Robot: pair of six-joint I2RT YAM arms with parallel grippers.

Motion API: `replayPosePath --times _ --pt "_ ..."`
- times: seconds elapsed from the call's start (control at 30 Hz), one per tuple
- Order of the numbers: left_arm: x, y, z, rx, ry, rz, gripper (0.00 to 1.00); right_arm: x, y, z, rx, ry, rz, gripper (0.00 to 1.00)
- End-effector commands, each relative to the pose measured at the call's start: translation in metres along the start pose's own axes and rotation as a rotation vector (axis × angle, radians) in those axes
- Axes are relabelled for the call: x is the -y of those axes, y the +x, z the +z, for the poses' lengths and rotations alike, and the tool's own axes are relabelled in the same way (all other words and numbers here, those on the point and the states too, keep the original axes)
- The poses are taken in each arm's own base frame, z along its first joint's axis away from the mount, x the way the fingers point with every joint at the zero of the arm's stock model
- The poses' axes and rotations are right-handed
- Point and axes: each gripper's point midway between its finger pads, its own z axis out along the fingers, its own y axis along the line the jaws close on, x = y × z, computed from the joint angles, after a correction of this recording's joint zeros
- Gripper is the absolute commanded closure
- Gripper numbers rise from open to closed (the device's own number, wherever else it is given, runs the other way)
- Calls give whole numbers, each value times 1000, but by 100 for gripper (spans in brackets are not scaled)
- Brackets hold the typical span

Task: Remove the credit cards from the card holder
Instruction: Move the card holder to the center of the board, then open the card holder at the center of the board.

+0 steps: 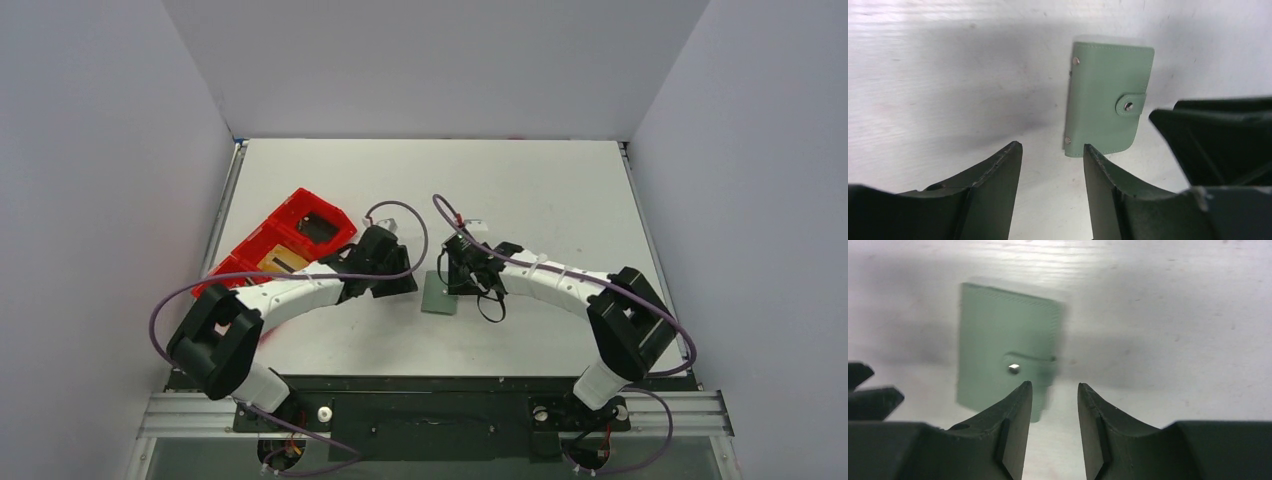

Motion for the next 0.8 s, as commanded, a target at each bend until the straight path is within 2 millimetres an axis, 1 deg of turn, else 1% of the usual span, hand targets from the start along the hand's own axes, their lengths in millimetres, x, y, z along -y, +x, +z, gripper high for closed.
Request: replayPosePath --times 0.0,0.1,0.13,0.17,0.2,0.23,0.27,0.3,0.33,0.37,0.4,0.43,0.67,0.77 --pt "-21 -32 -28 122 -35 -130 52 -34 -21 -30 132 -4 -14 66" --pt "-42 -44 -44 176 -51 -199 50 -48 -20 -25 140 10 -14 67" --pt "-46 -44 -47 178 -54 -206 50 -50 -18 -24 145 25 -23 67" --pt "-51 -46 -52 192 -52 -221 50 -55 -21 -21 150 35 -26 67" --pt "-52 -48 -58 207 -44 -227 50 -54 -19 -20 152 61 -36 67" --pt "-58 -47 -59 206 -48 -238 50 -60 -20 -18 154 68 -47 67" --pt "-58 -49 -62 217 -39 -240 50 -57 -21 -17 162 99 -54 68" --pt "-61 -47 -62 216 -41 -245 50 -62 -23 -16 168 107 -62 68" --pt "-61 -48 -64 221 -36 -247 50 -59 -24 -16 178 137 -69 69" --pt "-62 -46 -64 217 -35 -249 50 -61 -25 -15 182 146 -76 71" --pt "-62 -46 -65 217 -30 -250 49 -59 -25 -12 183 170 -83 73" --pt "-62 -46 -64 216 -27 -251 49 -60 -26 -14 188 179 -86 75" --pt "-61 -44 -64 214 -11 -254 50 -55 -21 -6 182 239 -114 76" --pt "-60 -46 -63 217 -8 -253 49 -57 -16 0 164 236 -125 76"
